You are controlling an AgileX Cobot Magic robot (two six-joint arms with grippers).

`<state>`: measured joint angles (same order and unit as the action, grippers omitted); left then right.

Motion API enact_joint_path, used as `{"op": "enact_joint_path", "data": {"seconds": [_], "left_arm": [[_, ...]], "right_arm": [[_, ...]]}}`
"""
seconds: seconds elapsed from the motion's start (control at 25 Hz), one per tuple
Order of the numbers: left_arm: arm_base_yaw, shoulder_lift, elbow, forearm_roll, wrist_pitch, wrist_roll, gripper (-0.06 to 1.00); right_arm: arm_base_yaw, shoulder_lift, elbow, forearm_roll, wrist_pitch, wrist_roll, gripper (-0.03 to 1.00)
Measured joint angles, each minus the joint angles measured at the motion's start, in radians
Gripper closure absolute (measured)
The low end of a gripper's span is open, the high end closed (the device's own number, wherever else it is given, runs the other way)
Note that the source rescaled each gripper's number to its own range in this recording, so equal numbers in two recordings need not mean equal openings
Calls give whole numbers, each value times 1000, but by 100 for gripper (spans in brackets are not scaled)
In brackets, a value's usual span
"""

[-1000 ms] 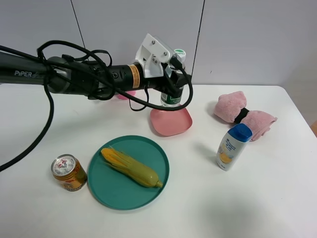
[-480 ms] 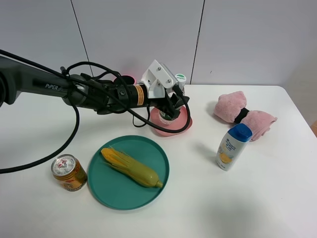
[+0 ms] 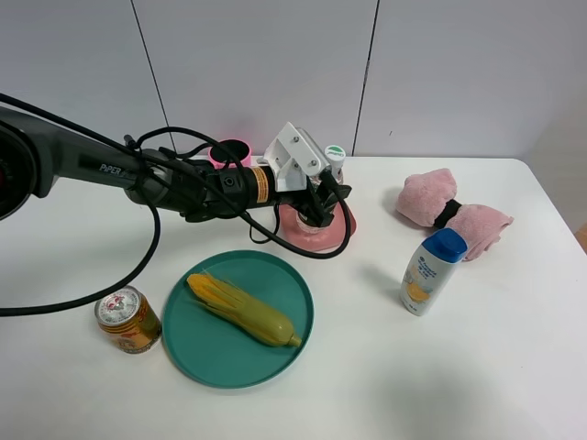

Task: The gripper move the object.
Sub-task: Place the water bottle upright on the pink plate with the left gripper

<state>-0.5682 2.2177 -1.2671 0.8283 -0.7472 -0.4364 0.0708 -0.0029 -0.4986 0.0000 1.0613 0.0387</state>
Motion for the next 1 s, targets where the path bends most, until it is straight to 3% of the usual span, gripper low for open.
{"op": "enact_joint_path", "data": {"seconds": [0.84,1.0], "left_arm": [[0,21,-1,-6,-12,3,92],[0,21,-1,-18,-13,3,88]], "right_arm": [[0,0,0,0,0,0,-3],[0,0,0,0,0,0,-3]]}}
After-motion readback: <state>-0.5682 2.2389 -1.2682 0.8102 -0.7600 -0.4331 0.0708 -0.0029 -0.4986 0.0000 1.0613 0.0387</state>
